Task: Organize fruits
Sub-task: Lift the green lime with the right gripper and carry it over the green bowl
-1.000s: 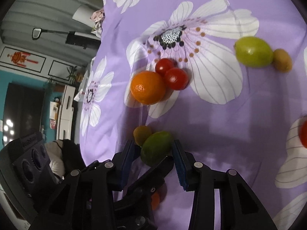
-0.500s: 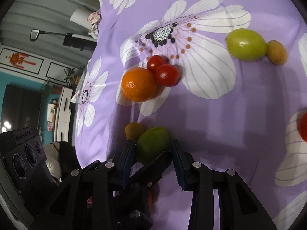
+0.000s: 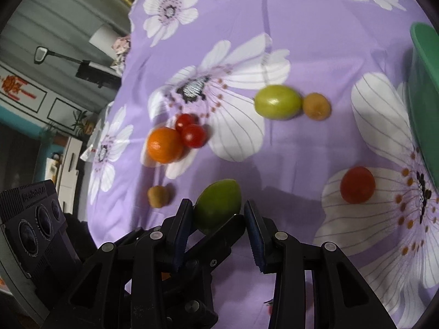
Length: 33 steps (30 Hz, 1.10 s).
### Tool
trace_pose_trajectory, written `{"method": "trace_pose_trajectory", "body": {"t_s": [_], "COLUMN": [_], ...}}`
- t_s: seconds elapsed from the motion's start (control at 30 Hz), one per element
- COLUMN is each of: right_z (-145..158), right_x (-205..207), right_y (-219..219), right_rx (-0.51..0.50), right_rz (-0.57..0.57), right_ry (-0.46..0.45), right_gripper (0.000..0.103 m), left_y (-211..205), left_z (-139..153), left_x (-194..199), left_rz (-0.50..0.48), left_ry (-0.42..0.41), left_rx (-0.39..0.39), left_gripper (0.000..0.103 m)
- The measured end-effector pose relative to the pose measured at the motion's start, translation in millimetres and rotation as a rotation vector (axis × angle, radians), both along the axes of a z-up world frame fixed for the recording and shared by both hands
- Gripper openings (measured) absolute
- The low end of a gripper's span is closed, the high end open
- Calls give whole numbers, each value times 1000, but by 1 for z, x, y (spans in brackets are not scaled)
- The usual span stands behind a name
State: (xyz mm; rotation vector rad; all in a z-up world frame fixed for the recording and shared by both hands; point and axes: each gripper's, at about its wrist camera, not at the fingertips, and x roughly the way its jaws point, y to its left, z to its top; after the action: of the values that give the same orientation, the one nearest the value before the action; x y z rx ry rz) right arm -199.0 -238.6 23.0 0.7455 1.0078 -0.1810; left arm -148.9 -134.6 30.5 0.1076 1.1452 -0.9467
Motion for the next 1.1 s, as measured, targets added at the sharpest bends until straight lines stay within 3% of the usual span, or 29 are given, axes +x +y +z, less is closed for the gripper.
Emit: {"method": "trace_pose_trajectory", "body": {"t_s": [0.27,0.63,1.1], "right_z": [-12,-13,58], "right_x": [3,4,-32], "right_y": [0,2,2], "right_rx": [9,-6,-132], "right_rz": [2,4,-10], "right_ry": [39,33,-186], "right_gripper": [42,42,41], "left_y": [2,1,7], "left_z": [-5,-7,56], "left_x": [-4,-1,-29], "left_rz": [-1,5,-10], "left_ry": [-6,-24,-215], "left_rx": [42,37,-168], "left_gripper": [34,34,34]}}
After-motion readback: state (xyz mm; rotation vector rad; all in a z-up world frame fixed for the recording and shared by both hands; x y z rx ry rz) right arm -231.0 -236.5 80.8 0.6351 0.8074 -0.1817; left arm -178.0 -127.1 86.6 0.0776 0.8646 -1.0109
